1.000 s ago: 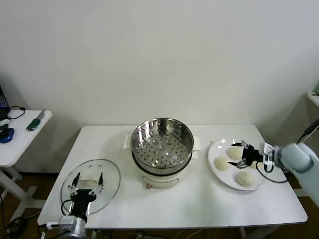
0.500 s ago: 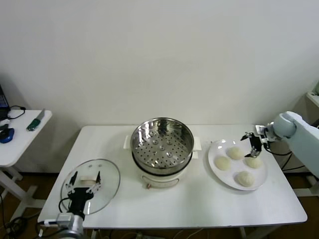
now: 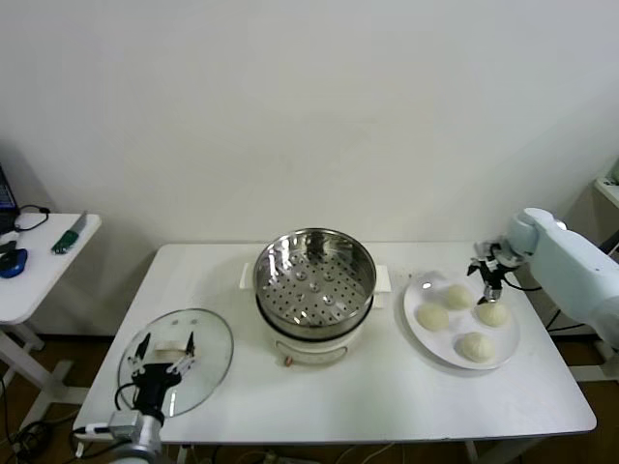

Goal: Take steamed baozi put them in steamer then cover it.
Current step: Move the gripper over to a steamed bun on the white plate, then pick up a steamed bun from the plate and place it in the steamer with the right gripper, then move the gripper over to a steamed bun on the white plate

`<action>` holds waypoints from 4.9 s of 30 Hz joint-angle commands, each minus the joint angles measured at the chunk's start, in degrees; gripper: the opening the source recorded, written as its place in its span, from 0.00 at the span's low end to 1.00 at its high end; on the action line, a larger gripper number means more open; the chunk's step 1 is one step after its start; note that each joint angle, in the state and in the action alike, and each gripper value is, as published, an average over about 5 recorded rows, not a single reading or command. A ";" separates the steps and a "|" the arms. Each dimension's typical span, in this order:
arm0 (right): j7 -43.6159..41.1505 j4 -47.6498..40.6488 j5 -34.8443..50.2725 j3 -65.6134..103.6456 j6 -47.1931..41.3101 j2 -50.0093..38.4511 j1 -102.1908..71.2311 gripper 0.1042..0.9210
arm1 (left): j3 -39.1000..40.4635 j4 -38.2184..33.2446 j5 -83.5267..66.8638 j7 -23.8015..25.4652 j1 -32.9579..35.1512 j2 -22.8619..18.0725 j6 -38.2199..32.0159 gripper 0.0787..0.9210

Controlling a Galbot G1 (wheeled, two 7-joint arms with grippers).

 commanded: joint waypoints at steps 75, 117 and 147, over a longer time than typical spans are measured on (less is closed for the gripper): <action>-6.69 18.97 1.48 -27.34 25.79 29.01 26.60 0.74 | -0.64 -2.75 -1.37 -0.89 3.67 3.34 0.76 0.88; -5.58 21.64 2.48 -24.81 24.69 24.16 26.01 0.88 | 0.35 -4.58 -1.01 -1.72 4.58 3.55 1.53 0.88; -1.08 27.41 29.78 -34.27 -17.31 -10.99 16.28 0.88 | 0.63 -6.19 -1.49 -2.09 6.93 3.88 1.62 0.88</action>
